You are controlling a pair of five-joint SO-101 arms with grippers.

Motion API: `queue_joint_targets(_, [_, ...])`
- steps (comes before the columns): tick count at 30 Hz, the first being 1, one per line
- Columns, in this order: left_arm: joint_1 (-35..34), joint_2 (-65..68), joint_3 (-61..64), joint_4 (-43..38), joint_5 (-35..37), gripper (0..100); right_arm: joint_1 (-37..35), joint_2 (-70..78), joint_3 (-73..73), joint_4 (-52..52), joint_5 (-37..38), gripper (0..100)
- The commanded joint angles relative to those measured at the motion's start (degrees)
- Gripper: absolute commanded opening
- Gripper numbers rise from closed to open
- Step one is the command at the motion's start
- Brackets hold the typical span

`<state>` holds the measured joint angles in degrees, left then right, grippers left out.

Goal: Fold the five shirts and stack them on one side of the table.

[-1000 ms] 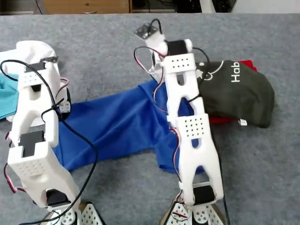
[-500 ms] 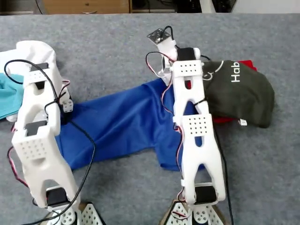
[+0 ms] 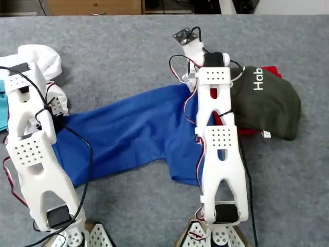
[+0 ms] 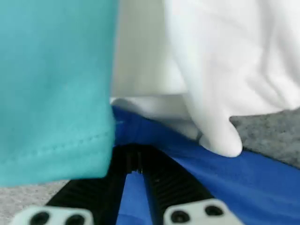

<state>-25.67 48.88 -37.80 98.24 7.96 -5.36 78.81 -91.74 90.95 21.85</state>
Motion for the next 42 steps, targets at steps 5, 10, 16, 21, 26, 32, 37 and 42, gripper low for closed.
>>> queue_joint_targets(5, [-0.3, -1.6, -2.6, 0.6, -1.8, 2, 0.4, -6.3, -3.7, 1.9, -0.2, 0.2])
queue_joint_targets(10, [3.2, -10.2, -2.6, 1.6, -1.9, 2, -1.3, -12.7, -3.7, 5.3, 0.3, 0.2])
queue_joint_targets(16, [4.0, -23.0, -1.5, 2.5, -5.6, 2, -0.6, -22.9, -2.2, 11.8, 5.5, 0.2])
queue_joint_targets(21, [3.4, -33.6, 10.0, 2.5, -10.8, 2, 0.3, -37.6, 15.4, 11.8, 3.5, 0.2])
queue_joint_targets(26, [2.8, -46.0, 30.1, -3.6, -14.9, 2, -2.9, -55.7, 45.8, 10.5, 7.6, 0.2])
queue_joint_targets(32, [0.9, -62.7, 56.4, -17.2, -21.1, 2, -3.1, -74.6, 75.1, 2.3, 19.0, 0.2])
queue_joint_targets(37, [-0.5, -72.7, 71.6, -23.2, -22.8, 2, -3.6, -89.5, 99.0, -5.1, 28.1, 0.6])
queue_joint_targets(42, [0.0, -78.5, 81.2, -24.4, -22.4, 2, -3.6, -103.3, 122.9, -12.7, 33.9, 15.7])
